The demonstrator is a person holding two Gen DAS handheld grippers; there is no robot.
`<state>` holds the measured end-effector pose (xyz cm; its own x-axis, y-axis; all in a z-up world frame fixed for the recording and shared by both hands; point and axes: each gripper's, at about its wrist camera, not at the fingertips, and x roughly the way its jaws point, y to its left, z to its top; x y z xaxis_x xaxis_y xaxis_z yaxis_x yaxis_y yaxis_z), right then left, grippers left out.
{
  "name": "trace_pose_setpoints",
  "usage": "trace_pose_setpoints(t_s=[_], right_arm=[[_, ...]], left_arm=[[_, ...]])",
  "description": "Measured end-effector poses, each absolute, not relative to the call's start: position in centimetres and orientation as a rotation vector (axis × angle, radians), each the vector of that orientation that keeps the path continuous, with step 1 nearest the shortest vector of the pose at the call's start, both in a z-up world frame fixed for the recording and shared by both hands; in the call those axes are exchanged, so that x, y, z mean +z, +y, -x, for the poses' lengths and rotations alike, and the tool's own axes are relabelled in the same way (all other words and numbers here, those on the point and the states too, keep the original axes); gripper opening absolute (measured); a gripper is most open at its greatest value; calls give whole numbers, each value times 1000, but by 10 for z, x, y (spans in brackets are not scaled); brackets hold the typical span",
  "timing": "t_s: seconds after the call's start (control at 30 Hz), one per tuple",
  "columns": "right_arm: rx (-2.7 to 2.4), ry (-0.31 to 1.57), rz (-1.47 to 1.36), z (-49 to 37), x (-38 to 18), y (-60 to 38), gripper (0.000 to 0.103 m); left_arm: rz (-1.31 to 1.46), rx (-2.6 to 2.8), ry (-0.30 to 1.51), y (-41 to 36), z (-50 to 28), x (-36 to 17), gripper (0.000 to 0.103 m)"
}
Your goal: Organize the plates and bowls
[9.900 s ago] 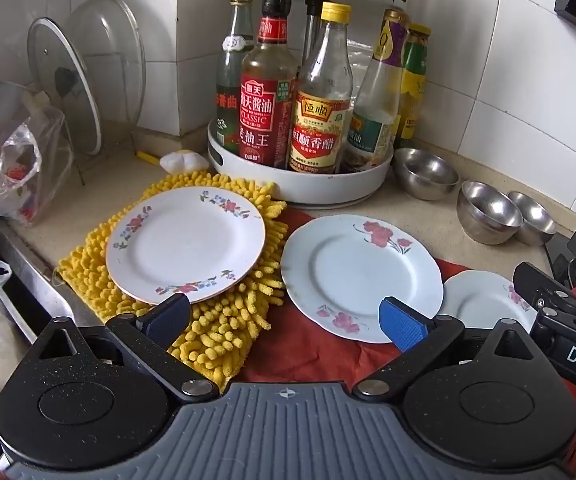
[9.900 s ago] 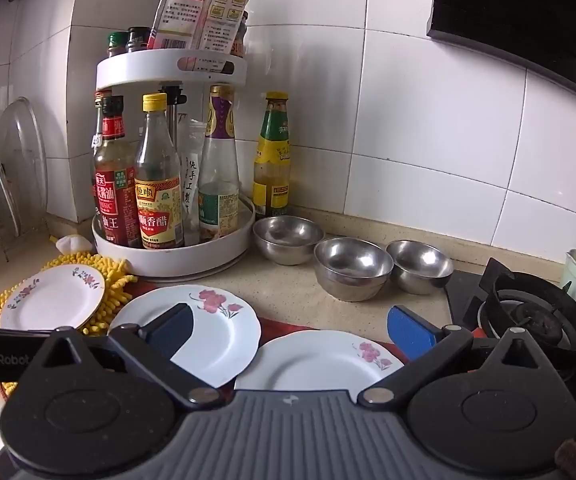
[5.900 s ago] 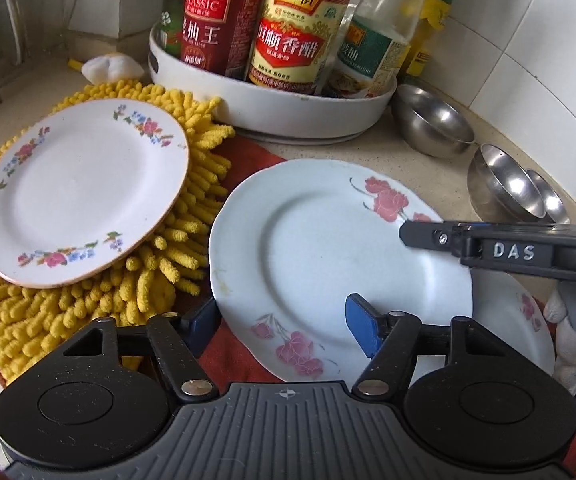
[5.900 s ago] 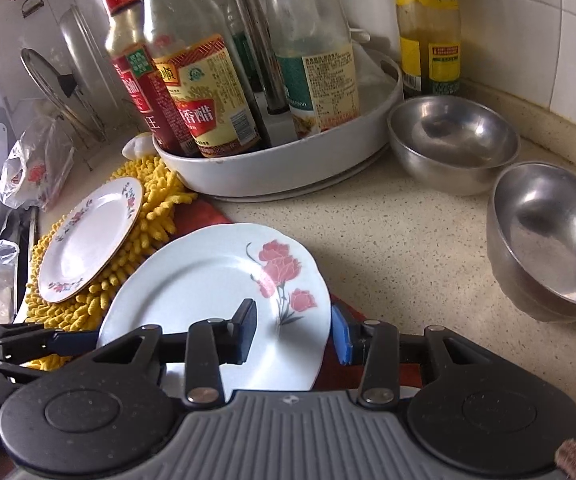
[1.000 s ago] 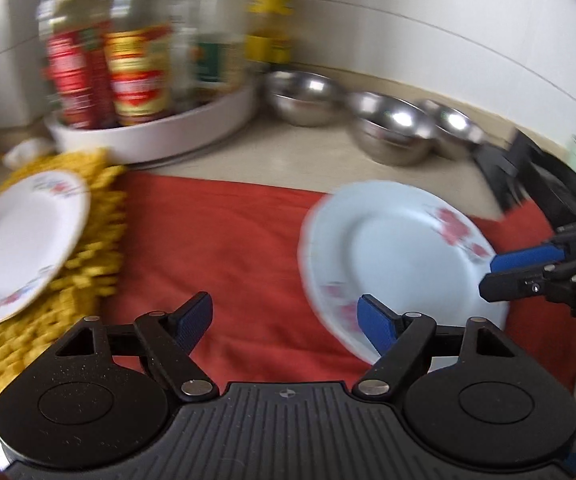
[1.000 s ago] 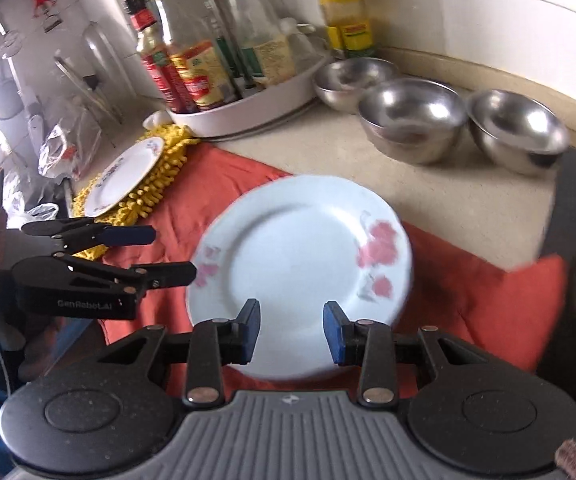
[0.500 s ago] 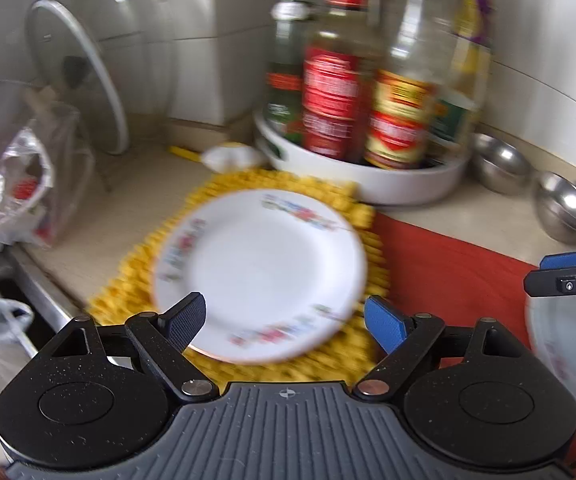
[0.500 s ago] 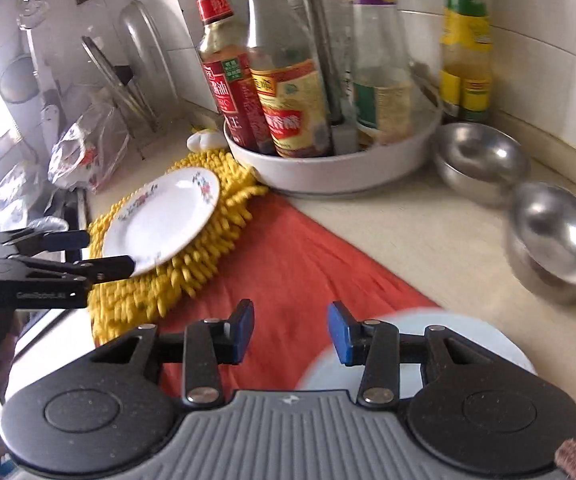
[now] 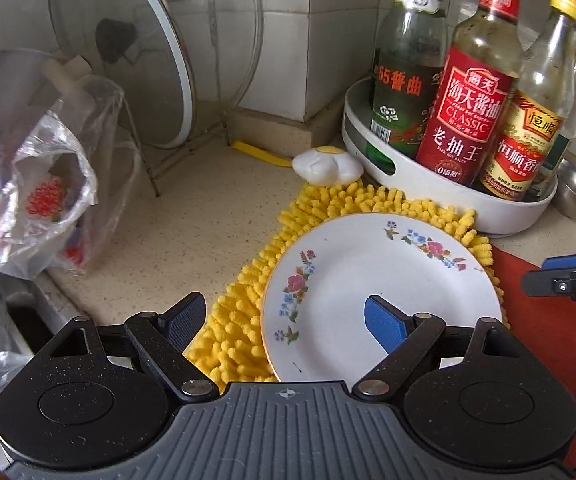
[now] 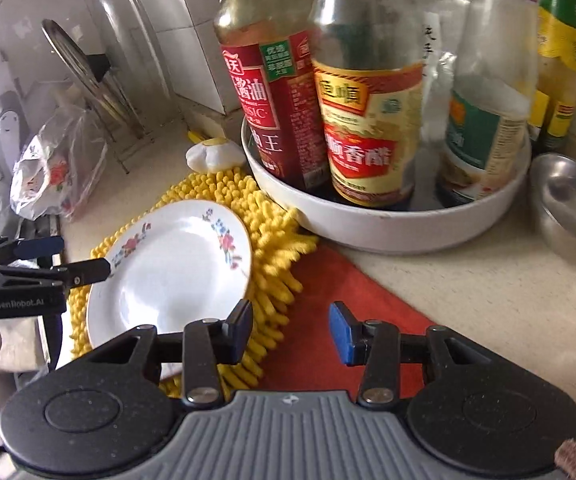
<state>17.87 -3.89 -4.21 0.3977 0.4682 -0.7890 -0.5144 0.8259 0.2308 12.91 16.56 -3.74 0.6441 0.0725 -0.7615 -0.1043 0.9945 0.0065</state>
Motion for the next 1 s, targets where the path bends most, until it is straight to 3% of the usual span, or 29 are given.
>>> trace_pose_setpoints(t_s=[1.0], right_arm=[[641, 1048, 81, -193, -68, 32, 37]], left_arm=[[64, -83, 947, 161, -165, -68, 89]])
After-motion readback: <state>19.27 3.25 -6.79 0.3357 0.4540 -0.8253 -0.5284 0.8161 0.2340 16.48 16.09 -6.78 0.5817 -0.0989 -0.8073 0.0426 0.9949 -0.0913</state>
